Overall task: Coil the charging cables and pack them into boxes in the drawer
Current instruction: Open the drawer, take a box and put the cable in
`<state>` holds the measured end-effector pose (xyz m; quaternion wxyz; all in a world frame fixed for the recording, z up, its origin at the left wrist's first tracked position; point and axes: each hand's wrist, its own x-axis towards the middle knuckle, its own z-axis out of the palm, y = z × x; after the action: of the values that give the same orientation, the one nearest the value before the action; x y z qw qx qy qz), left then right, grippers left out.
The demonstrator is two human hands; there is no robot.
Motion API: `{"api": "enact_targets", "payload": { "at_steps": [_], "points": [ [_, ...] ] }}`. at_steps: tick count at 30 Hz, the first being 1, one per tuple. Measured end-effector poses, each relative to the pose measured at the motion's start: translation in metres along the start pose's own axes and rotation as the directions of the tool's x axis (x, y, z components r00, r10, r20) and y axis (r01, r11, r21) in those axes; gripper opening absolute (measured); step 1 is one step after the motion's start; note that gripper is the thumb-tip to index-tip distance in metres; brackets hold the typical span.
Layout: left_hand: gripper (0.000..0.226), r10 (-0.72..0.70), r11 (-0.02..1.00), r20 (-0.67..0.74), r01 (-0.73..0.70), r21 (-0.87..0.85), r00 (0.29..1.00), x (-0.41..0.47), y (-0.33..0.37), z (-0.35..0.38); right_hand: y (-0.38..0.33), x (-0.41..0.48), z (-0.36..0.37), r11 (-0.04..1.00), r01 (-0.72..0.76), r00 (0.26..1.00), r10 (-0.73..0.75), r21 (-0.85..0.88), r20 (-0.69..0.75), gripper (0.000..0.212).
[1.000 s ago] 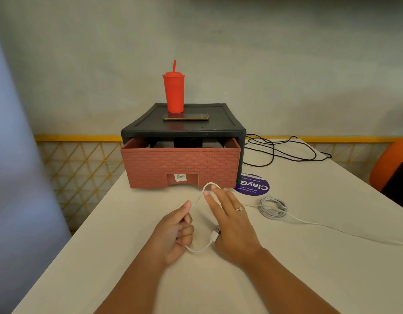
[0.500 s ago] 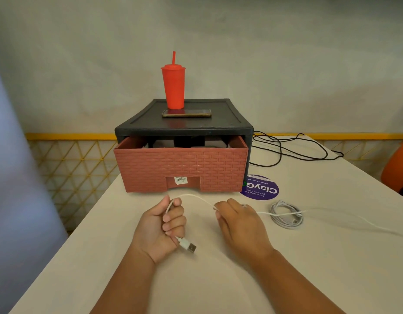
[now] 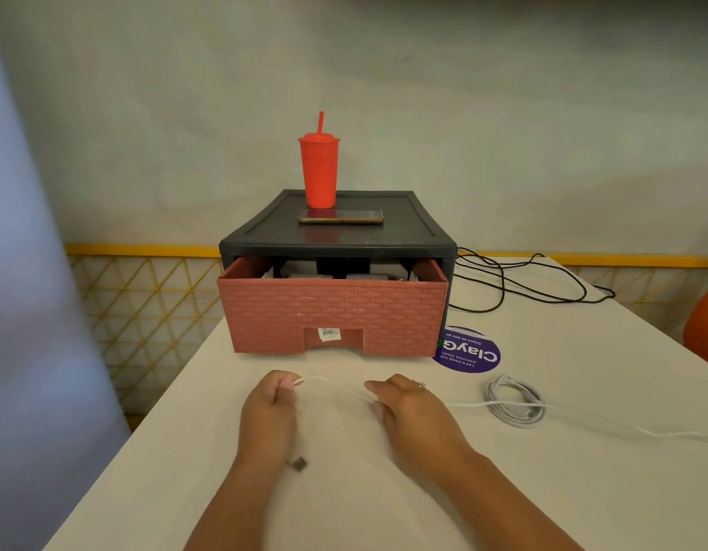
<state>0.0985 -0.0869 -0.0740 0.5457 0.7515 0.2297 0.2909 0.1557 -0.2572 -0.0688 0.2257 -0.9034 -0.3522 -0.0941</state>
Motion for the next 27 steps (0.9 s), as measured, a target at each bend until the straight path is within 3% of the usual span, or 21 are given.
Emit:
{"api": "enact_targets", "payload": {
  "at_steps": [3, 5, 8, 10, 12, 15, 16, 18, 20, 23, 27],
  "points": [
    [0.025, 0.032, 0.994, -0.174, -0.049, -0.095, 0.984, 0.011, -0.004, -0.027, -0.011, 0.012, -0.010, 1.000, -0.001, 0.999, 0.002, -0.013, 0.051, 0.042],
    [0.019, -0.047, 0.990, -0.235, 0.015, -0.139, 0.971, 0.021, -0.010, -0.046, -0.017, 0.019, -0.013, 1.000, 0.000, 0.994, -0.001, 0.008, 0.108, 0.040],
    [0.033, -0.124, 0.991, -0.288, 0.104, -0.085, 0.949, 0.030, -0.021, -0.066, -0.028, 0.028, -0.014, 0.993, 0.033, 0.983, -0.053, 0.114, 0.176, 0.033],
    [0.038, -0.106, 0.994, -0.306, 0.090, -0.066, 0.946, 0.029, -0.021, -0.070, -0.035, 0.041, -0.021, 0.991, 0.062, 0.996, -0.069, 0.118, 0.056, 0.032],
    [0.032, -0.102, 0.994, -0.307, 0.081, -0.080, 0.946, 0.027, -0.019, -0.071, -0.037, 0.059, -0.035, 0.997, 0.062, 0.982, -0.055, 0.036, -0.179, 0.035],
    [0.011, -0.114, 0.992, -0.284, 0.094, -0.082, 0.952, 0.026, -0.021, -0.075, -0.032, 0.087, -0.059, 0.993, -0.061, 0.922, 0.017, -0.101, -0.388, 0.038],
    [0.008, -0.110, 0.993, -0.275, 0.092, -0.079, 0.955, 0.026, -0.025, -0.079, -0.029, 0.094, -0.066, 0.986, -0.126, 0.920, 0.074, -0.112, -0.384, 0.039],
    [0.023, -0.077, 0.997, -0.235, 0.075, -0.015, 0.969, 0.026, -0.033, -0.088, -0.020, 0.105, -0.075, 0.969, -0.230, 0.923, 0.188, -0.087, -0.336, 0.044],
    [0.038, 0.016, 0.989, -0.166, 0.009, 0.146, 0.986, 0.021, -0.040, -0.096, -0.012, 0.113, -0.079, 0.954, -0.290, 0.927, 0.262, -0.071, -0.268, 0.047],
    [0.046, 0.115, 0.939, -0.091, -0.078, 0.334, 0.989, 0.015, -0.047, -0.104, -0.005, 0.120, -0.082, 0.934, -0.342, 0.931, 0.322, -0.106, -0.170, 0.051],
    [0.048, 0.137, 0.900, -0.083, -0.089, 0.427, 0.987, 0.020, -0.055, -0.102, -0.003, 0.125, -0.090, 0.933, -0.341, 0.934, 0.322, -0.117, -0.153, 0.053]
  ]
}}
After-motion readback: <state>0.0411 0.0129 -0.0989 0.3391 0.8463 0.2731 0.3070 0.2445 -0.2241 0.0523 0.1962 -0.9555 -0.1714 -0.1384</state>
